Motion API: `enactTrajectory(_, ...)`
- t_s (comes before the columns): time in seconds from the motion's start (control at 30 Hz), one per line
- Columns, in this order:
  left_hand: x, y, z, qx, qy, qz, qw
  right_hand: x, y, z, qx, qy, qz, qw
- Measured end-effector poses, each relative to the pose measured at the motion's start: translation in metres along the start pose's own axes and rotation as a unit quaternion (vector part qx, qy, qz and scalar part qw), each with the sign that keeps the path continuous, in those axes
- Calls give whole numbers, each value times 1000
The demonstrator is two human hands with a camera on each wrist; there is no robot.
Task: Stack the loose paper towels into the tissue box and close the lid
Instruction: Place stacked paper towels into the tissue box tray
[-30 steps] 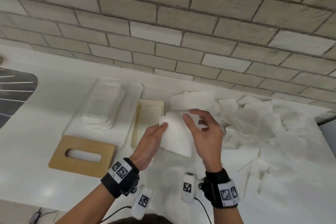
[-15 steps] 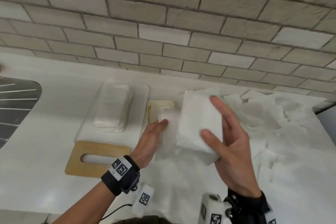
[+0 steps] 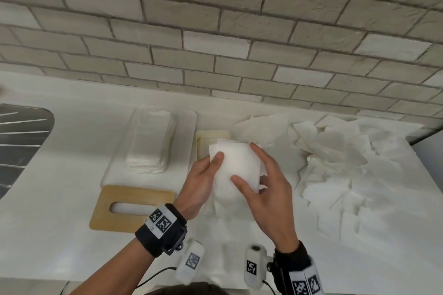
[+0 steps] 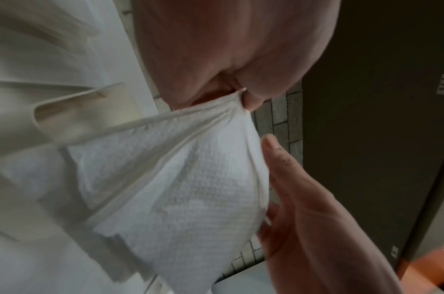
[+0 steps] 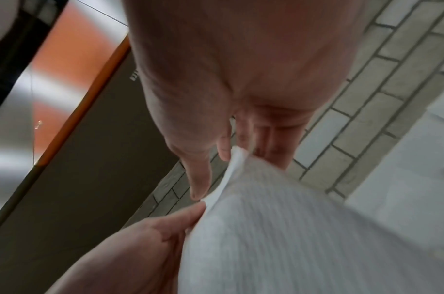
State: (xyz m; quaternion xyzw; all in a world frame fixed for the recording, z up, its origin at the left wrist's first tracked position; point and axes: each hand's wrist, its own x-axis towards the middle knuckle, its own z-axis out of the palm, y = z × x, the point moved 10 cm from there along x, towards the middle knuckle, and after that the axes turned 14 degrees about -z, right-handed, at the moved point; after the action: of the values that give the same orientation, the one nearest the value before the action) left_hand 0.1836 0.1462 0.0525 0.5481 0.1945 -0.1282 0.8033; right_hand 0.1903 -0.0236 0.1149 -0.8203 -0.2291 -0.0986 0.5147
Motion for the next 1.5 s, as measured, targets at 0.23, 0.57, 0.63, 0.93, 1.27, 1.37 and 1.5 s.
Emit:
enactTrajectory(0.23,-1,-11,3,53,-12,-27,998,44,-7,14,-192,-72,-96,974)
enactTrajectory(0.57,2,-3,-6,88,-17,-2,996,46,6,16,-14,17,-61,998)
enactTrajectory(0.63,7,1,-12,33,1,-13,999,32,25,23,70,32,28,997)
enactTrajectory(0.93,48,22,-31,-47,85,-4,995,-3,39,62,150,-7,97,984)
enactTrajectory(1.27,103,54,-97,219,234,68,945,50,105,121,-57,-127,113,984)
enactTrajectory(1.37,107,44,-96,359,232,98,899,35,130,154,-81,-223,188,953)
enactTrajectory(1.5,114,20,-63,535,140,128,823,25,140,156,-81,-246,220,941)
